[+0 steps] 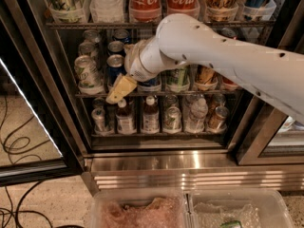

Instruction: Pick pepsi can from middle shelf of fridge

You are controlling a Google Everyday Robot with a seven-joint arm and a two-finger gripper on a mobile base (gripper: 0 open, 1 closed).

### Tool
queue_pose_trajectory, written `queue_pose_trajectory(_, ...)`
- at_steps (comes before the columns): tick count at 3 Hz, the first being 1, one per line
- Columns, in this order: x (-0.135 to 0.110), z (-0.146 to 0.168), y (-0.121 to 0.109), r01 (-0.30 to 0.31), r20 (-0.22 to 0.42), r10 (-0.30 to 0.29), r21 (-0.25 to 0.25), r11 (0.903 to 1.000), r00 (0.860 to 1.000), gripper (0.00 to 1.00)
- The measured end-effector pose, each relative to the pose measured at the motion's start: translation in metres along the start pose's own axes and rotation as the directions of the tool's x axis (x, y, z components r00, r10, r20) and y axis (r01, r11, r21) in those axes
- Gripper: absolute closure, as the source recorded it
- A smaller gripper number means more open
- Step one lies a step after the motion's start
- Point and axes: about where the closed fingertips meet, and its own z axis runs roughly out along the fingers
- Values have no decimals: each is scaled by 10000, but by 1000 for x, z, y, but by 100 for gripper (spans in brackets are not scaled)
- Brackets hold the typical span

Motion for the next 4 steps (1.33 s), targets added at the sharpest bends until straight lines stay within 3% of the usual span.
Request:
queue_pose_trajectory(2,-4,6,-11,-557,-59,564,891,9945,9984,0)
queue_pose_trajectory(3,-1,12,-10,-842,-146,863,1090,9905,9962,0)
queue_pose_trajectory(4,3,13,-13,-792,95,787,1220,9894,9969,0)
